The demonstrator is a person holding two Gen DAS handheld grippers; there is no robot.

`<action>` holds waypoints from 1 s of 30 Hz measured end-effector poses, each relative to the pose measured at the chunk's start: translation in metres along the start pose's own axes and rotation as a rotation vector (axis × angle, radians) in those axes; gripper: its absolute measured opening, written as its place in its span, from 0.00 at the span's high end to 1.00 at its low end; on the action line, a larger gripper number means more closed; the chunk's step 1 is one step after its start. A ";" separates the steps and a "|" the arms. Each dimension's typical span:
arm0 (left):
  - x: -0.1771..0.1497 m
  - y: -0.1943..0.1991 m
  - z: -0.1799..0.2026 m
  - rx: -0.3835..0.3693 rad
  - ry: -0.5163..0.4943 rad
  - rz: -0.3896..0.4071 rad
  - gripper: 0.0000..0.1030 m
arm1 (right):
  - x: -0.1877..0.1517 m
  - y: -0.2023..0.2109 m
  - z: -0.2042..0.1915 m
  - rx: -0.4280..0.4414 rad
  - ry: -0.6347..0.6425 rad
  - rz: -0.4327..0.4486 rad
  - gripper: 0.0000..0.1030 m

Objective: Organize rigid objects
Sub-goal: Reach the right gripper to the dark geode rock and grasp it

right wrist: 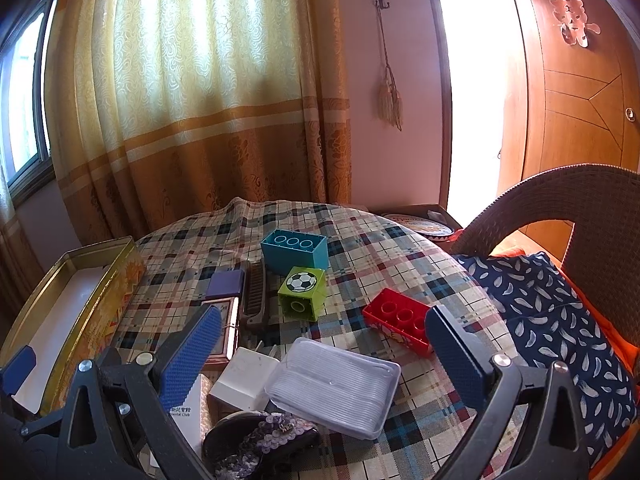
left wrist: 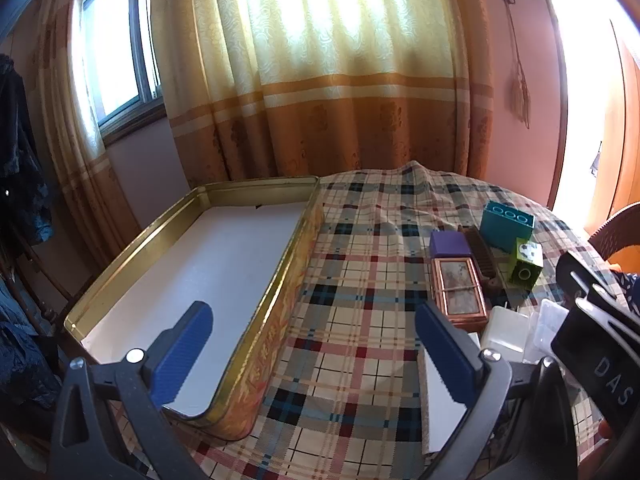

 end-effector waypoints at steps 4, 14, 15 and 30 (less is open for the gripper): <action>0.002 0.005 0.000 -0.012 -0.004 0.018 0.00 | 0.000 0.000 0.006 0.021 -0.030 -0.002 0.00; -0.001 0.011 -0.001 -0.102 -0.012 -0.038 0.00 | 0.006 0.007 0.047 0.082 -0.026 -0.025 0.02; -0.002 0.012 -0.002 -0.117 -0.011 -0.042 0.00 | 0.006 0.007 0.052 0.088 -0.028 -0.034 0.05; -0.006 0.027 -0.008 -0.155 -0.100 -0.082 0.15 | -0.033 0.005 0.017 0.364 -0.032 -0.274 0.36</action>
Point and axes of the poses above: each gripper's, at about its wrist camera, not at the fingertips, and y roughly against the way its jaws point, z to its right, x to its top, the point moved 1 cm from there along -y, roughly the way its jaws point, and after that the axes turned 5 degrees about y, right-handed, at the moved point
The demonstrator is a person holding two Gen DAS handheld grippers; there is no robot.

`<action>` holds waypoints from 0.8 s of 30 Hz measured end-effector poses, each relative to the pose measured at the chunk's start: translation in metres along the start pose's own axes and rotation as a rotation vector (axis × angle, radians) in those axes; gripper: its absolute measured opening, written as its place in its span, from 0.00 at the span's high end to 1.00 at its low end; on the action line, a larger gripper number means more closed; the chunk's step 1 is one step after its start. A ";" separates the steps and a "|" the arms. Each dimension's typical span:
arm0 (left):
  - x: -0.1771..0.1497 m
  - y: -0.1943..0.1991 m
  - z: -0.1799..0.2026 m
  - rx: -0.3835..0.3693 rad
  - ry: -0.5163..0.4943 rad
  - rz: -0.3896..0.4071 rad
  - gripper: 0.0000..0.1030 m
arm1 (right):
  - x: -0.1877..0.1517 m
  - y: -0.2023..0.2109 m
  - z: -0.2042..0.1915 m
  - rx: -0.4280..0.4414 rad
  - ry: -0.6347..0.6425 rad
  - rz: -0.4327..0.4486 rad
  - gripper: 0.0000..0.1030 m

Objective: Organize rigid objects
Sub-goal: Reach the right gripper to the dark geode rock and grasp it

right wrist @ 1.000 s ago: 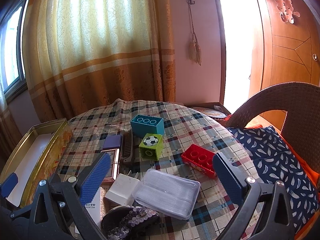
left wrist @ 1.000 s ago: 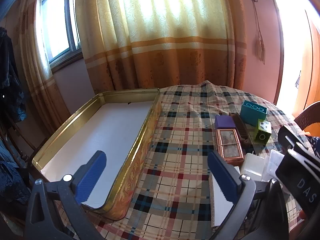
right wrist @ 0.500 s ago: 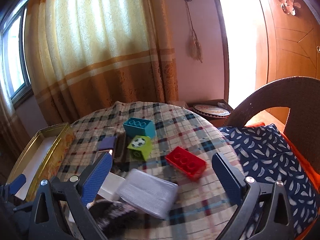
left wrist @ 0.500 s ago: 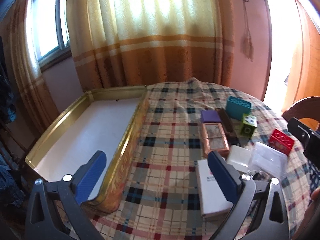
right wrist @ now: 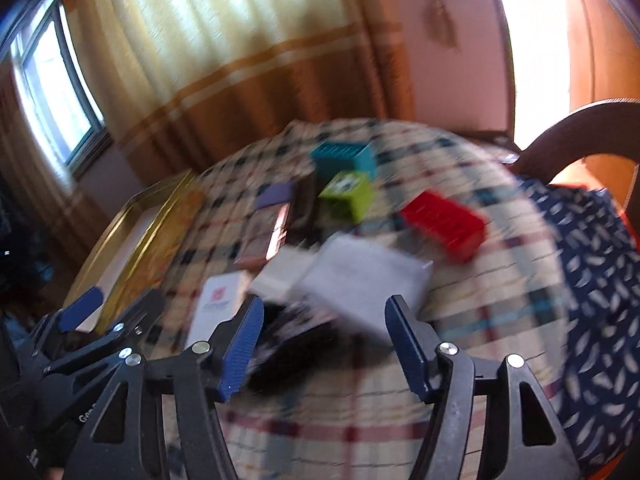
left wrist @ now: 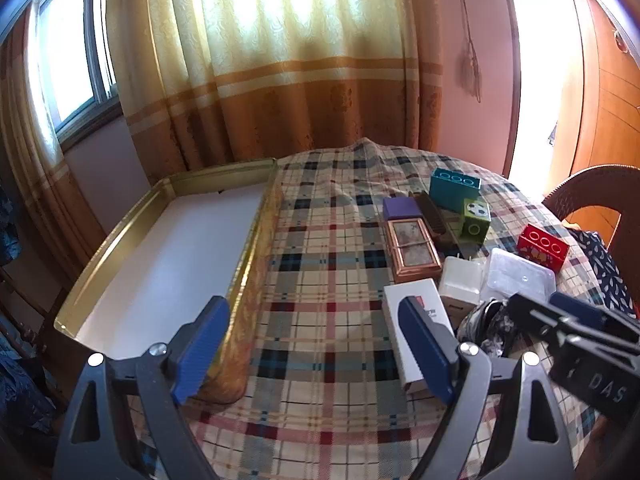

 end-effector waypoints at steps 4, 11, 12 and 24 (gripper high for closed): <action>0.003 0.005 -0.007 0.017 0.005 0.022 0.15 | -0.004 -0.008 -0.008 0.039 -0.005 -0.046 0.36; 0.003 0.003 -0.014 0.028 0.029 0.009 0.16 | 0.000 -0.019 -0.015 0.063 -0.017 -0.070 0.36; 0.003 0.003 -0.016 0.039 0.030 0.013 0.16 | 0.001 -0.019 -0.016 0.071 -0.020 -0.077 0.36; 0.012 0.008 -0.038 0.080 0.063 0.039 0.16 | 0.004 -0.045 -0.029 0.112 -0.048 -0.142 0.36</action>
Point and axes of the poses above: each gripper's, at about its wrist camera, not at the fingertips, and y roughly against the way its jaws point, z to its right, x to its top, the point moved 1 cm from there along -y, roughly the way its jaws point, and after that the axes turned 5 degrees about y, right-handed, at the moved point
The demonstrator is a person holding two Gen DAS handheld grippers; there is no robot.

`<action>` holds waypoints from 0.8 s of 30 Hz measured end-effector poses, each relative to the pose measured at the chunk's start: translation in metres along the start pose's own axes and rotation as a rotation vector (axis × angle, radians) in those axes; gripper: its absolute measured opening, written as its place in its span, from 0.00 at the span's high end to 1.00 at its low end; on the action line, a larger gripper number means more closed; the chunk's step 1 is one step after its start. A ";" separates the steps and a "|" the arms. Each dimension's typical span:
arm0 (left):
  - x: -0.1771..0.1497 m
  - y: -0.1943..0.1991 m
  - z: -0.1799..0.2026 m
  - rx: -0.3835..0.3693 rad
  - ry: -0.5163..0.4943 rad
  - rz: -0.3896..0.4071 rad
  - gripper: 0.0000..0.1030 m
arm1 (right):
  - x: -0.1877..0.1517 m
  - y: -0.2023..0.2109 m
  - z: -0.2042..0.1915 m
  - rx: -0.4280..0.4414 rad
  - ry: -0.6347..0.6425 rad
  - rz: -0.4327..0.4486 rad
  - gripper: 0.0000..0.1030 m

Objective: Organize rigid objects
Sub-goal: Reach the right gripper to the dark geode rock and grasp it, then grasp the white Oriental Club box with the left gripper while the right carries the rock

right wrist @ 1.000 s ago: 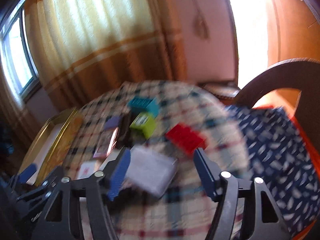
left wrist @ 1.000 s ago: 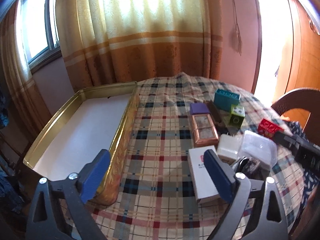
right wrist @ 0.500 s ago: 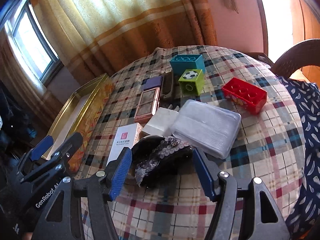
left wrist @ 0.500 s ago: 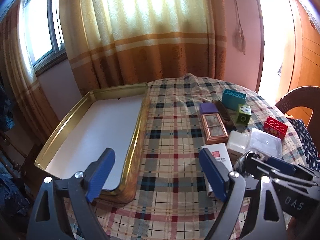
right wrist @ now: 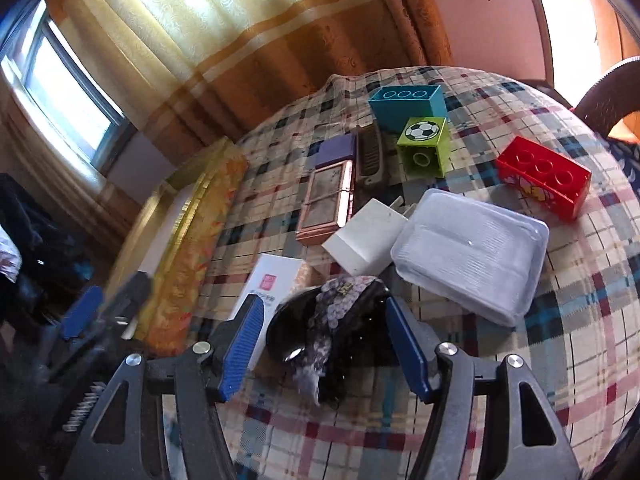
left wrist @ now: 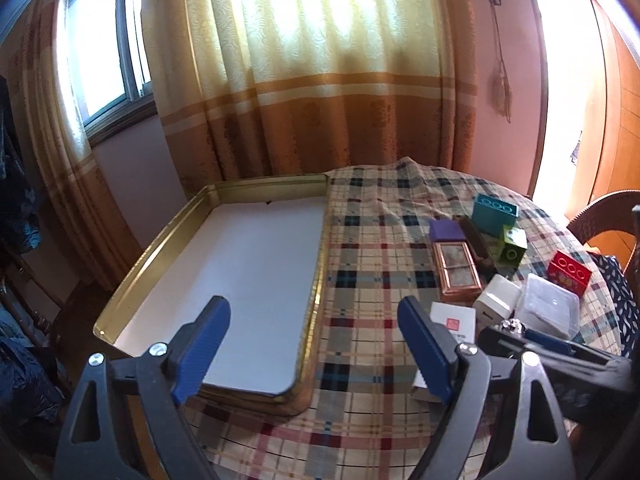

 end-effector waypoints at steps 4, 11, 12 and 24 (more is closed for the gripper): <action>0.002 0.000 -0.005 0.004 0.002 0.003 0.16 | 0.000 -0.003 -0.009 -0.023 0.064 0.000 0.39; 0.001 0.002 0.011 -0.086 -0.055 -0.011 0.16 | 0.001 0.014 0.003 0.014 0.094 -0.020 0.58; 0.001 0.001 0.016 -0.115 -0.065 -0.025 0.16 | 0.001 0.019 0.009 0.016 0.079 -0.006 0.58; -0.008 -0.033 0.081 -0.228 -0.186 -0.211 0.27 | 0.021 0.079 0.046 -0.131 0.029 0.198 0.58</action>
Point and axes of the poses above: each gripper's, at about its wrist camera, not at the fingertips, and y roughly against the way its jaws point, z to its right, x to its top, the point moved 1 cm from there along -y, roughly the way its jaws point, and after that the axes turned 5 degrees about y, right-handed, at the moved point
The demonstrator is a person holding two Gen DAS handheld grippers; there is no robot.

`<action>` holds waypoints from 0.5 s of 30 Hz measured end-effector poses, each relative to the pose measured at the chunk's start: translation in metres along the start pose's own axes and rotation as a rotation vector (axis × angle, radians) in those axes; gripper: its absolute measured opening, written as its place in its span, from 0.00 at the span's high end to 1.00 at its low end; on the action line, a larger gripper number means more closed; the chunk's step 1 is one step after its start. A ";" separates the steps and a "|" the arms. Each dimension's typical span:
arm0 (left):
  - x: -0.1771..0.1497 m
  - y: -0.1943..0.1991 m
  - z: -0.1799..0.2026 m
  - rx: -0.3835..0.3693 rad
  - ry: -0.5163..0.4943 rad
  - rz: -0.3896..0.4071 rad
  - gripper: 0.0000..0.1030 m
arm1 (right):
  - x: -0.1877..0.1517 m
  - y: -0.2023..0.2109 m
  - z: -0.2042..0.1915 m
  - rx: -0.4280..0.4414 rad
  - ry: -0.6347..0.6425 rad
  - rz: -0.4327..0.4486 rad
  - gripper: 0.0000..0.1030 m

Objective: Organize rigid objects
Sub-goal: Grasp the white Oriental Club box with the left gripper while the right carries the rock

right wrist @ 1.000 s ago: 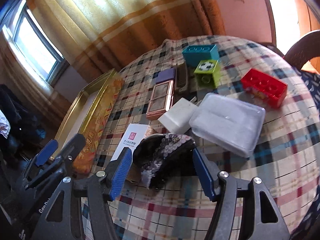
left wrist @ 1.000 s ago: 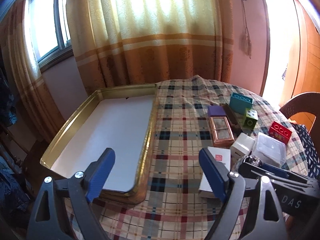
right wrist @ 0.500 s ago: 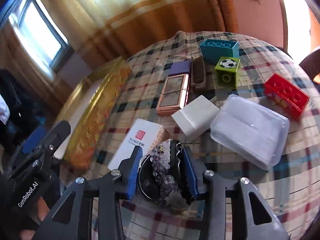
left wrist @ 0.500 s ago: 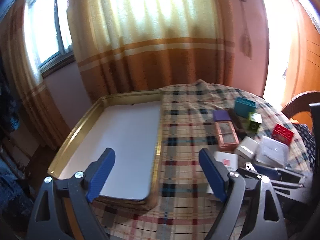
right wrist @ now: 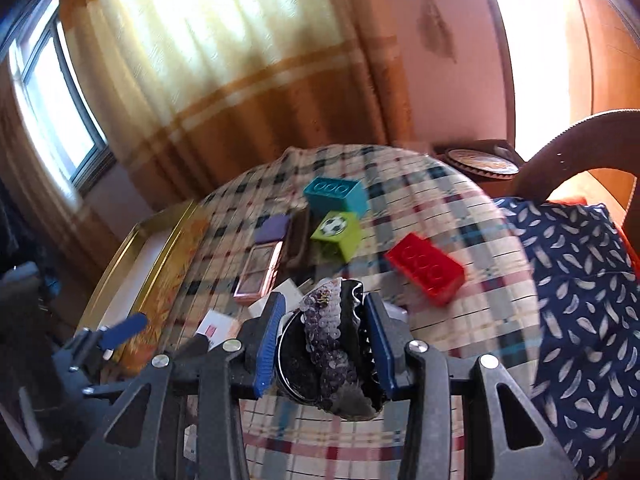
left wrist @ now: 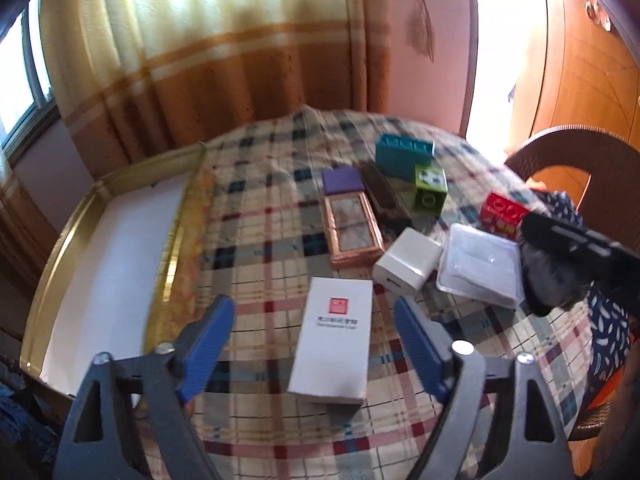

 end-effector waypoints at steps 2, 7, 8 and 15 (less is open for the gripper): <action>0.001 -0.005 0.006 -0.009 -0.022 -0.013 0.28 | 0.000 0.000 0.003 0.000 -0.008 0.000 0.58; 0.000 -0.030 0.008 -0.002 -0.013 -0.098 0.30 | -0.001 -0.001 0.004 -0.011 -0.010 0.000 0.58; -0.003 -0.035 0.006 -0.007 -0.003 -0.122 0.34 | -0.001 0.000 0.004 -0.013 -0.008 0.002 0.58; -0.009 -0.037 0.003 -0.091 0.035 -0.108 0.61 | 0.000 -0.001 0.002 -0.029 -0.002 -0.002 0.58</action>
Point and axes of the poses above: each gripper's, at about its wrist camera, not at the fingertips, and y roughly against the way its jaws point, z to its right, x to its top, the point moved 1 cm from there along -y, roughly the way its jaws point, and after that the axes turned 5 degrees about y, right-handed, at the moved point
